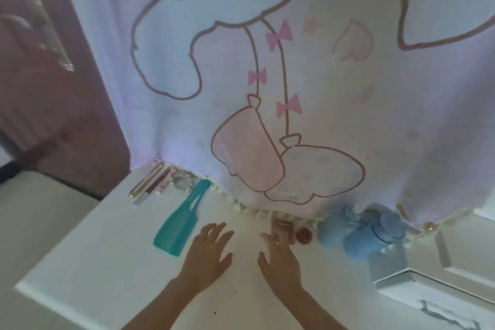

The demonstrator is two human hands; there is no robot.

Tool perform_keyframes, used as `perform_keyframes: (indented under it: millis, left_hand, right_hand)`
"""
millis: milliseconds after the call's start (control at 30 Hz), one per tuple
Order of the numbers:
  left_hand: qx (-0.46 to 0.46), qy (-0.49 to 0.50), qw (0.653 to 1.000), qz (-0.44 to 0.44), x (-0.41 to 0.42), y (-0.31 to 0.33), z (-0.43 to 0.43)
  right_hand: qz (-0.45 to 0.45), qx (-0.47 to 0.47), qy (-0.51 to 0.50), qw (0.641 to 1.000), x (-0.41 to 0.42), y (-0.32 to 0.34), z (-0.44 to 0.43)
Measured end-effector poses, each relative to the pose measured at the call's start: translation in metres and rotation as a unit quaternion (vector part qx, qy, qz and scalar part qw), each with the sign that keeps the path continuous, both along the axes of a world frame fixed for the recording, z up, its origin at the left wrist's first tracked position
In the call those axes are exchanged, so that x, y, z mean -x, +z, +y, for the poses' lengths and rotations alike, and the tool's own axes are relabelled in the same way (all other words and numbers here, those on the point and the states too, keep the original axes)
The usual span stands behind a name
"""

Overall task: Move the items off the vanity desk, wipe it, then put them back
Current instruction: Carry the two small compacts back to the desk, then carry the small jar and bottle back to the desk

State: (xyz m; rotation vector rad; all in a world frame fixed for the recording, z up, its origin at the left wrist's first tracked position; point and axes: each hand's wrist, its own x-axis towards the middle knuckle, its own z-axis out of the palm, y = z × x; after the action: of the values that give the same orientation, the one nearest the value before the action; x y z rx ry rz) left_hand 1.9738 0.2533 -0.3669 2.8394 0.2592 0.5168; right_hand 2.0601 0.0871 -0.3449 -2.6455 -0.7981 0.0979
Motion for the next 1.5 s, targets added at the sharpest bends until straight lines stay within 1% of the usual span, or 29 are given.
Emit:
perform_keyframes:
  millis: [67, 133, 233, 367, 433, 567, 600, 667, 733, 800, 933, 1033, 1100, 1167, 1367, 1433, 1500]
  left_hand:
    - [-0.003, 0.070, 0.997, -0.016, 0.036, 0.012, 0.007]
    - [-0.010, 0.154, 0.988, -0.011, 0.079, 0.023, 0.012]
    - [0.026, 0.283, 0.958, -0.029, 0.149, 0.041, 0.015]
    - [0.037, 0.377, 0.923, -0.064, 0.246, 0.064, 0.004]
    - [0.045, 0.428, 0.900, -0.072, 0.289, 0.073, -0.003]
    - [0.072, 0.545, 0.830, -0.089, 0.365, 0.095, -0.016]
    - [0.076, 0.558, 0.821, -0.092, 0.377, 0.101, -0.018]
    - [0.070, 0.586, 0.800, -0.109, 0.415, 0.113, -0.022]
    - [0.050, 0.623, 0.770, -0.128, 0.465, 0.127, -0.023]
    - [0.036, 0.658, 0.738, -0.144, 0.518, 0.139, -0.026]
    - [0.003, 0.699, 0.696, -0.163, 0.623, 0.157, -0.032]
    - [-0.008, 0.728, 0.664, -0.173, 0.686, 0.169, -0.032]
    - [-0.014, 0.737, 0.652, -0.177, 0.719, 0.170, -0.034]
    - [-0.020, 0.741, 0.649, -0.171, 0.750, 0.171, -0.033]
    - [-0.040, 0.757, 0.637, -0.143, 0.834, 0.182, -0.003]
    - [-0.040, 0.755, 0.639, -0.141, 0.847, 0.184, 0.019]
    - [-0.033, 0.748, 0.649, -0.137, 0.851, 0.184, 0.046]
  right_hand:
    - [-0.031, -0.014, 0.086, 0.996, 0.016, 0.002, 0.013]
    - [-0.047, 0.016, 0.180, 0.982, 0.035, 0.003, 0.026]
    - [-0.082, 0.030, 0.295, 0.951, 0.071, 0.009, 0.045]
    - [-0.107, 0.023, 0.426, 0.898, 0.128, 0.017, 0.068]
    - [-0.114, 0.005, 0.478, 0.871, 0.158, 0.028, 0.087]
    - [-0.129, -0.055, 0.567, 0.812, 0.229, 0.056, 0.125]
    - [-0.125, -0.066, 0.584, 0.799, 0.244, 0.062, 0.133]
    - [-0.121, -0.079, 0.617, 0.774, 0.285, 0.082, 0.152]
    - [-0.153, -0.099, 0.644, 0.743, 0.333, 0.098, 0.174]
    - [-0.143, -0.126, 0.675, 0.713, 0.386, 0.114, 0.193]
    - [-0.097, -0.157, 0.713, 0.676, 0.491, 0.137, 0.215]
    - [-0.086, -0.159, 0.739, 0.648, 0.556, 0.144, 0.229]
    - [-0.085, -0.146, 0.749, 0.640, 0.591, 0.144, 0.236]
    - [-0.084, -0.133, 0.756, 0.636, 0.622, 0.145, 0.248]
    - [-0.083, -0.111, 0.753, 0.643, 0.681, 0.155, 0.295]
    - [-0.082, -0.122, 0.748, 0.648, 0.689, 0.159, 0.318]
    - [-0.088, -0.132, 0.741, 0.653, 0.693, 0.162, 0.347]
